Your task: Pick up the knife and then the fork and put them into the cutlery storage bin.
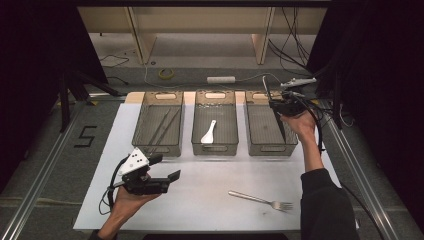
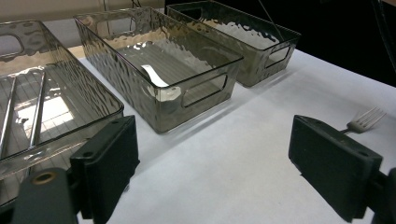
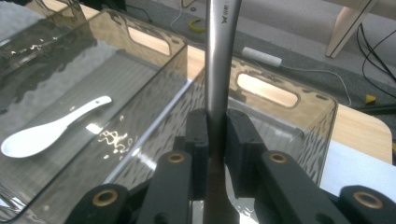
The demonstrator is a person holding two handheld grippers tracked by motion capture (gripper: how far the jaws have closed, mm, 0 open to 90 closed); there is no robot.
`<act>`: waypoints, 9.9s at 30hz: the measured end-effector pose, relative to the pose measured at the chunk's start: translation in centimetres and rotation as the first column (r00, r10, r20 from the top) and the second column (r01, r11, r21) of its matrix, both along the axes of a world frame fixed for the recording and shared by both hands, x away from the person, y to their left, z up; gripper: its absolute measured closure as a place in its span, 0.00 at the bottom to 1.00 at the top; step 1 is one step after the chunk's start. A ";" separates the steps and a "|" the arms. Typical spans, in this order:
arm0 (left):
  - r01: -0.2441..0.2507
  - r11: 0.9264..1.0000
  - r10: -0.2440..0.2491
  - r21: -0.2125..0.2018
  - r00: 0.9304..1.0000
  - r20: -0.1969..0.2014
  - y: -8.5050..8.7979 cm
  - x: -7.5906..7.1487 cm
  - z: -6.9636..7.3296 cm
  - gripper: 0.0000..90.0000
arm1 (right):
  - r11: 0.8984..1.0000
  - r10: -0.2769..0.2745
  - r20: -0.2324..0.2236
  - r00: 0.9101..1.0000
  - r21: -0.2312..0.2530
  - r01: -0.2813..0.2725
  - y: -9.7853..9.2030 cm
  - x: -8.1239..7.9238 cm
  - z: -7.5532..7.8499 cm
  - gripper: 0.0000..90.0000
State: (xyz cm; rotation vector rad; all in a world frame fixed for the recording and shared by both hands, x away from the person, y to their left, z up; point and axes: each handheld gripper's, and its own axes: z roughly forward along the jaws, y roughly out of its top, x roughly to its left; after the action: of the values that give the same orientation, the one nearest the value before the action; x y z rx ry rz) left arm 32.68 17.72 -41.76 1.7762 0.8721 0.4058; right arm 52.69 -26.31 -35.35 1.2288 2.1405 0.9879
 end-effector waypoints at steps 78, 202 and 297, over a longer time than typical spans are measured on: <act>0.004 1.000 -0.004 0.002 1.000 0.009 0.0 -0.1 0.0 0.17 | 0.904 0.405 -0.287 0.868 -0.014 -0.427 6.4 -13.2 -1.3 0.31; 0.017 1.000 -0.017 0.005 1.000 0.021 0.0 -0.3 0.2 0.17 | 0.684 0.388 -0.579 0.717 -0.341 -0.645 8.2 -18.2 -9.8 0.94; -0.002 1.000 0.002 -0.015 1.000 0.031 0.3 -0.2 0.1 0.17 | 0.982 -0.015 -0.221 0.975 -0.187 -0.027 2.5 1.0 -2.6 0.94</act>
State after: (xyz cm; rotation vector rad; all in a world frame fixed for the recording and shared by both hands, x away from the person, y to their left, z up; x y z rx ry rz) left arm 32.45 18.03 -41.63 1.7512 0.8529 0.4260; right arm 53.74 -23.80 -37.93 1.2897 2.3472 0.6565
